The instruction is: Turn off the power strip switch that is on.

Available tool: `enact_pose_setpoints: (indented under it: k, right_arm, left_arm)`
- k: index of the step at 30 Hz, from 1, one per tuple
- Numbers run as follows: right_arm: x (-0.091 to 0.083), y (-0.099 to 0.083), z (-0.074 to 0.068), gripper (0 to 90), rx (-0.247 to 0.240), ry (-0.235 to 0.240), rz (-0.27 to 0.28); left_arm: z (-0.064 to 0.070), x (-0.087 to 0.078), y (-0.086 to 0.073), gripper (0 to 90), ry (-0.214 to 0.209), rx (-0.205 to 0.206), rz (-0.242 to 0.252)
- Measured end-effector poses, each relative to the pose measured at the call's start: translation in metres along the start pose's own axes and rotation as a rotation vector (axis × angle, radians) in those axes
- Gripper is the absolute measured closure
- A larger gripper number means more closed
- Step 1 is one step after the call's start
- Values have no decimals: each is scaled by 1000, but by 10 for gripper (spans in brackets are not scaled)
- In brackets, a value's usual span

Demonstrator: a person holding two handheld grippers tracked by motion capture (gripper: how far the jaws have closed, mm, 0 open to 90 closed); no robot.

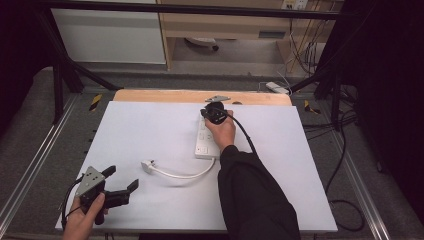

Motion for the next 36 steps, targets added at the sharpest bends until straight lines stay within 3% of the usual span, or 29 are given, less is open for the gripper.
enact_pose_setpoints:
  k: [17, 25, 31, 36]
  right_arm:
    - [-53, -9, 4, 900, 21, 36, 79]
    - [-82, -8, -6, 689, 24, 75, 116]
    - [-102, -11, -8, 396, 61, 101, 102]
    - [-121, -15, -6, 237, 61, 85, 102]
  left_arm:
    - [0, 0, -1, 47, 12, 7, -7]
    - [0, 0, -1, 47, 10, 9, -8]
    - [1, 0, -1, 47, 6, 6, -7]
    - [1, 1, -2, 47, 8, 8, -10]
Point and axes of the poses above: each handheld gripper's, and its own axes: x roughly forward along the jaws, y roughly out of its top, z roughly to its right, the point moved 10 cm from there along x, roughly forward along the jaws, and after that the axes turned 8 degrees about -z, right-handed, at the moved point
